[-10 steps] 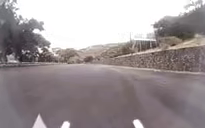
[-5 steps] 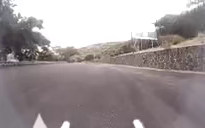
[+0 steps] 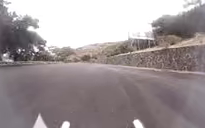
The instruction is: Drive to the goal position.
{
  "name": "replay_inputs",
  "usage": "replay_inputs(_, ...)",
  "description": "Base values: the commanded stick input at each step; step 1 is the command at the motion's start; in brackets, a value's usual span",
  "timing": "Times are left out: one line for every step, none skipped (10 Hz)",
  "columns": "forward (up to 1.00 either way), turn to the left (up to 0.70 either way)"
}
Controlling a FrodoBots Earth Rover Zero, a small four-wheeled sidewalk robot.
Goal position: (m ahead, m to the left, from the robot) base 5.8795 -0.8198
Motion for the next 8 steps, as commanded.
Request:
replay_inputs(0.5, 0.0)
replay_inputs(0.5, 0.0)
replay_inputs(0.5, 0.0)
replay_inputs(0.5, 0.0)
replay_inputs(0.5, 0.0)
replay_inputs(0.5, 0.0)
replay_inputs(0.5, 0.0)
replay_inputs(0.5, 0.0)
